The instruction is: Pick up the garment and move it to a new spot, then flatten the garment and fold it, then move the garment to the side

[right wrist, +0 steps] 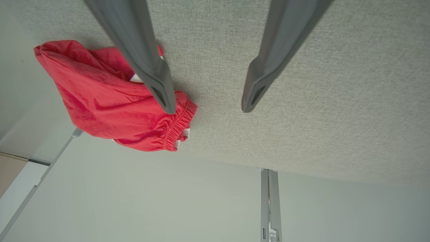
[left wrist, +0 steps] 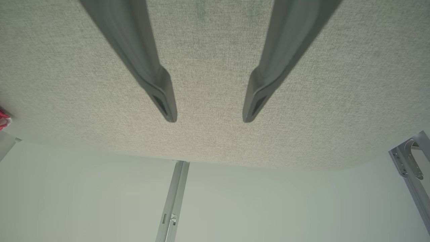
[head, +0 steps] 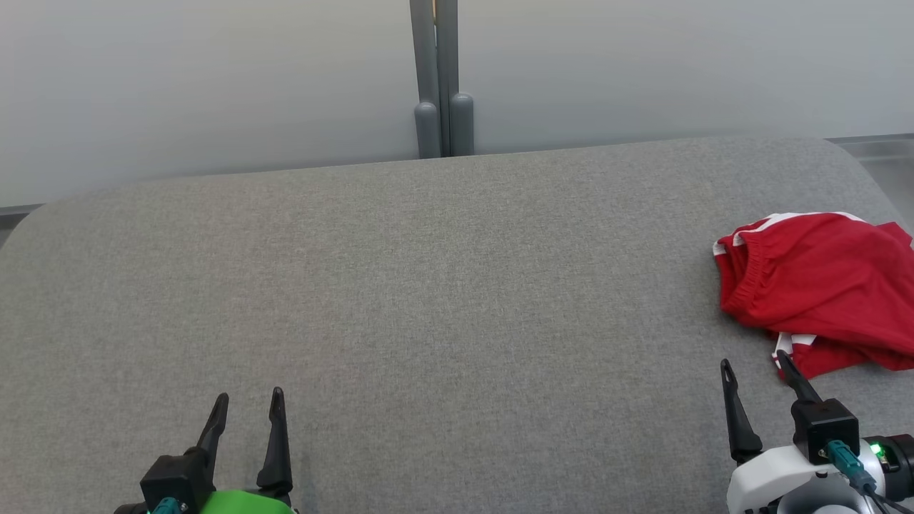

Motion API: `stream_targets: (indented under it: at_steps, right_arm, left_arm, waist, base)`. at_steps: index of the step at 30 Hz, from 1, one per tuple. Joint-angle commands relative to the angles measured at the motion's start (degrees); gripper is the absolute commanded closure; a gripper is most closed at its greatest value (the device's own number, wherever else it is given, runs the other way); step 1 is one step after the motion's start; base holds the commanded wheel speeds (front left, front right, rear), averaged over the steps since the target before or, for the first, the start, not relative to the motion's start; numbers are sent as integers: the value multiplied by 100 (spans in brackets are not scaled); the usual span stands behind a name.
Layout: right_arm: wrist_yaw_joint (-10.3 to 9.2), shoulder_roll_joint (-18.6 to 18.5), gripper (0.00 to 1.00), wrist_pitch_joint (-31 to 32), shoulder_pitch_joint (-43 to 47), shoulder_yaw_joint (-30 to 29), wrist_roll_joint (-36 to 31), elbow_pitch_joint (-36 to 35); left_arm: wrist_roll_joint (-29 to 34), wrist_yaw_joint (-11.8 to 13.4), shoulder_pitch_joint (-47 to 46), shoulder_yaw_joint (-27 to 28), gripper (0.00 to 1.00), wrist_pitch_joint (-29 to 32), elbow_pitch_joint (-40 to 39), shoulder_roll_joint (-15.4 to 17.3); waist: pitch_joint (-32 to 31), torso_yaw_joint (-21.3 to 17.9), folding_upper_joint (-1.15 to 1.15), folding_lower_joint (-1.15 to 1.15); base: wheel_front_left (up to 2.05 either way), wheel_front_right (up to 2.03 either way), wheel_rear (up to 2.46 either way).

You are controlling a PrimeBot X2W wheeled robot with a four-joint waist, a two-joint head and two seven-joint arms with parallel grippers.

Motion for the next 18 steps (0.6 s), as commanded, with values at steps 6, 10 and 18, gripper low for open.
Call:
stream_targets:
  at_steps: [6, 10, 18]
  right_arm:
    - [-11, -17, 0, -24, 56, -3, -46, 25]
    - [-11, -17, 0, -24, 19, 15, -27, 33]
    - [-11, -17, 0, -24, -6, -12, -15, 46]
  left_arm:
    - [-9, 8, 32, -10, 0, -14, 2, 23]
    - [1, 0, 17, 12, 0, -14, -2, 23]
    - [31, -13, 3, 52, 0, -14, 47, 23]
  waist:
    - [-29, -15, 0, 0]
    - [-30, -45, 0, 0]
    - [-6, -74, 0, 0]
  base:
    - [0, 0, 0]
    - [0, 0, 0]
    - [0, 0, 0]
